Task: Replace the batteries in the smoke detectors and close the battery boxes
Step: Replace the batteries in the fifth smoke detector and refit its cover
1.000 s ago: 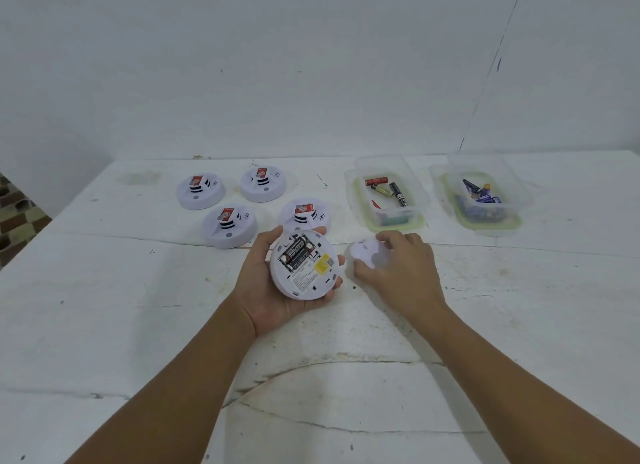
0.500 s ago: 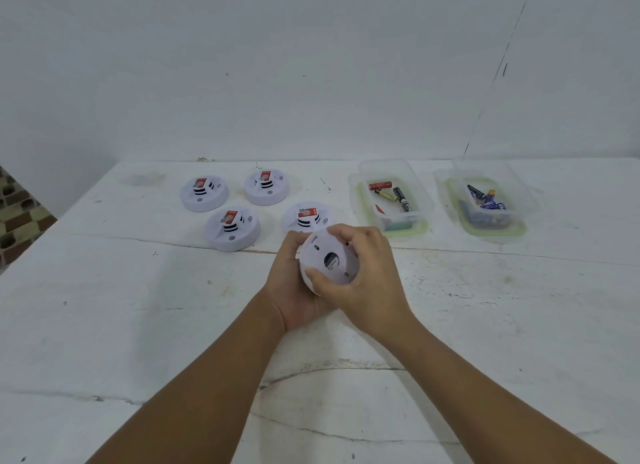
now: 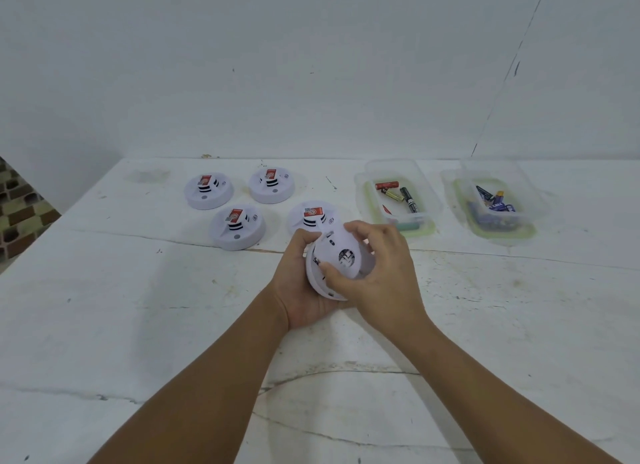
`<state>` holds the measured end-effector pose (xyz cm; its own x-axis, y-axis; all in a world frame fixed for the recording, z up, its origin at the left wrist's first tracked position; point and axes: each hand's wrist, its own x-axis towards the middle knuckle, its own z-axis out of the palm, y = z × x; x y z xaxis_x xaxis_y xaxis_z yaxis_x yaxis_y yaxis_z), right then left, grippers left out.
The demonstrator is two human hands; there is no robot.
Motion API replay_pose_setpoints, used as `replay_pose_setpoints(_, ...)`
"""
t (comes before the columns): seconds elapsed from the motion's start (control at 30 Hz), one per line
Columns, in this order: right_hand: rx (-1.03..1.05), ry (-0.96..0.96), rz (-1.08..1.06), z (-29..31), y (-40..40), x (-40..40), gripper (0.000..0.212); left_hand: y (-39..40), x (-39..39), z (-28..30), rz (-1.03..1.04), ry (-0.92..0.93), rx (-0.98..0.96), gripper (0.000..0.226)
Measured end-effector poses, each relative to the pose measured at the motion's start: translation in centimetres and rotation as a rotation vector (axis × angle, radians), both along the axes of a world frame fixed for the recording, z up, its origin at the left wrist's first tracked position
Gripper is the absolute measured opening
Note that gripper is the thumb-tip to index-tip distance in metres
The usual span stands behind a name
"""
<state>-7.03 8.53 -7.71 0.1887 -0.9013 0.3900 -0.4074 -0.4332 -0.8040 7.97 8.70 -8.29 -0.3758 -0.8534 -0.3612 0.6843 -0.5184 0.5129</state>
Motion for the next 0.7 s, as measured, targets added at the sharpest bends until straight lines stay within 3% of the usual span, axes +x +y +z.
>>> replay_pose_setpoints(0.53, 0.056, -0.023, 0.083, -0.13, -0.40, -0.48, 0.072, -0.19, -0.35, 0.22, -0.010, 0.104, 0.026, 0.049)
replay_pose_setpoints(0.7, 0.133, -0.025, 0.108, 0.09, -0.62, -0.88, 0.063, -0.29, -0.33, 0.00, -0.032, 0.116, 0.020, 0.051)
